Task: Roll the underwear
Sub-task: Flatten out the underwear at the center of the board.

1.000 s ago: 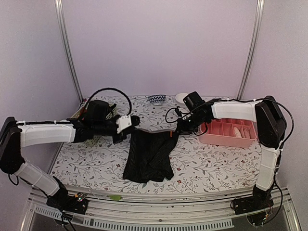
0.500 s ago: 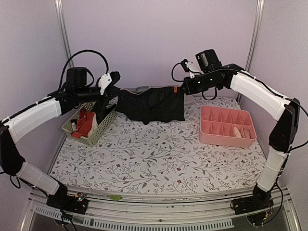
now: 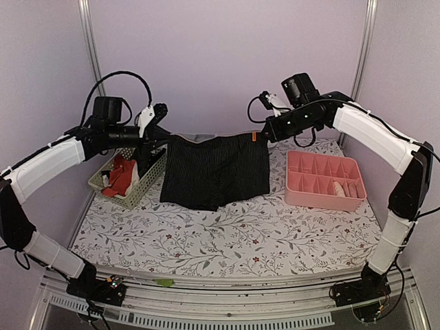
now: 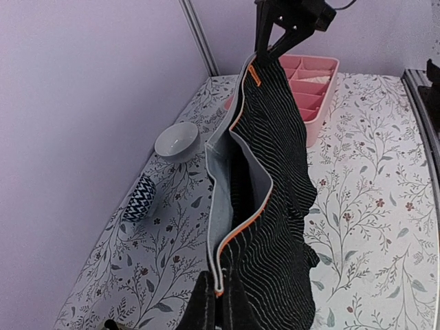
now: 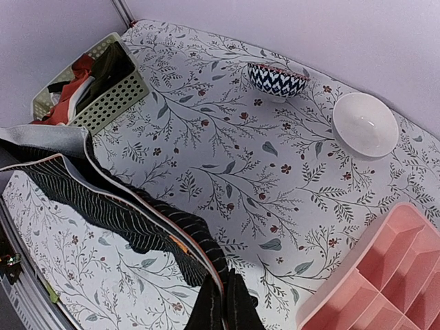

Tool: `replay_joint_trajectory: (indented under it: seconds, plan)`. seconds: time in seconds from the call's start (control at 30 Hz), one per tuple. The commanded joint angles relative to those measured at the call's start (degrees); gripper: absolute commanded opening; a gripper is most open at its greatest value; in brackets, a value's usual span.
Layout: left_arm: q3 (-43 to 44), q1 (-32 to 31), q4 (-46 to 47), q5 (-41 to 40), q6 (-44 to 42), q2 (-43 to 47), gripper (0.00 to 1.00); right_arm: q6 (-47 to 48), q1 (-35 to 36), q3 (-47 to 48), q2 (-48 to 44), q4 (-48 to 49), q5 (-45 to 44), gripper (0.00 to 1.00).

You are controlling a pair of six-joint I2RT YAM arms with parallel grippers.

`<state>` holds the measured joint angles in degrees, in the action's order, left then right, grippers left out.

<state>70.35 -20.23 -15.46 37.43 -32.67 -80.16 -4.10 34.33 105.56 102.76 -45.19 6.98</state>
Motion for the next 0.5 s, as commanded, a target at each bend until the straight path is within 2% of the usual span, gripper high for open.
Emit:
replay_joint_trajectory:
  seconds: [0.0, 0.27, 0.47]
  plan:
    - [3.48, 1.72, -3.11, 1.70, 2.07, -2.13, 0.00, 1.66, -0.01, 3.52, 1.26, -1.41, -1.00, 0.00]
    - [6.52, 2.47, -4.17, 1.04, 2.52, -4.88, 0.00, 2.77, -0.03, 9.08, 3.47, -3.53, -2.87, 0.00]
    - [3.19, 2.75, -6.55, 4.78, 2.58, 0.32, 0.00, 2.35, 0.49, 5.19, -0.32, -3.82, 2.66, 0.00]
